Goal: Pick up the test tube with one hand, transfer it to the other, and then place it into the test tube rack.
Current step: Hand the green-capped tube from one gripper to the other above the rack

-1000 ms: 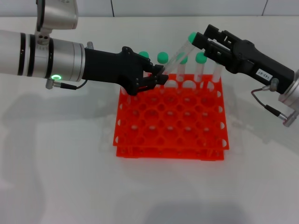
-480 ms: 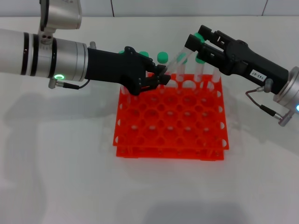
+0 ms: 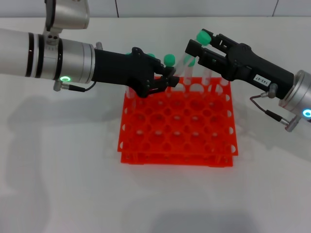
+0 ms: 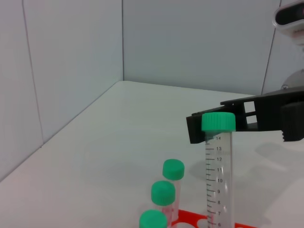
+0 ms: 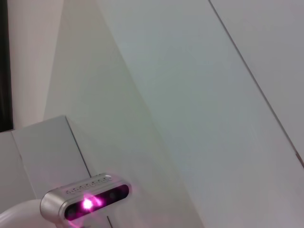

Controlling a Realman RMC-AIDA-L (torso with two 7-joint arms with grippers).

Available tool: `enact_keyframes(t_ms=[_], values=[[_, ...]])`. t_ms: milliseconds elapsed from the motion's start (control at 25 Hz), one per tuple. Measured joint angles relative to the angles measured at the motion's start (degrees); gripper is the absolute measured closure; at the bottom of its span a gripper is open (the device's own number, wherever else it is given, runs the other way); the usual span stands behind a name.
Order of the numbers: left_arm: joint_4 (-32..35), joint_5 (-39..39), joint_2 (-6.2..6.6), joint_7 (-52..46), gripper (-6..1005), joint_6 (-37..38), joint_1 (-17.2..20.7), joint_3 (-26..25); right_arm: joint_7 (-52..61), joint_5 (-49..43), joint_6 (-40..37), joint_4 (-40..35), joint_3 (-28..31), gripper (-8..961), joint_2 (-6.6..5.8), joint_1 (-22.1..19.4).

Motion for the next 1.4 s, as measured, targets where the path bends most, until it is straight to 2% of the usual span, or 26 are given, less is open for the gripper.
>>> enact_keyframes(t_ms=[840, 1040, 1240, 1400], values=[[-0.11, 0.16, -0.36, -0.18, 804, -0.05, -0.34, 0.85, -0.24, 0.49, 1.68, -0.51, 0.21, 362, 0.00, -0.06], [-0.12, 0.11, -0.43, -0.23, 804, -0.07, -0.33, 1.01, -0.13, 0.54, 2.20, -0.60, 0.21, 579, 0.00, 0.00], [0.52, 0.02, -0.64, -1.87, 804, -0.17, -0.32, 0.99, 0.12, 0.74, 2.19, -0.88, 0.25, 697, 0.00, -0.13], [2.92, 0.03, -0.73, -5.31, 804, -0.23, 0.06, 0.99, 0.22, 0.80, 2.16, -1.19, 0.27, 696, 0.00, -0.36]])
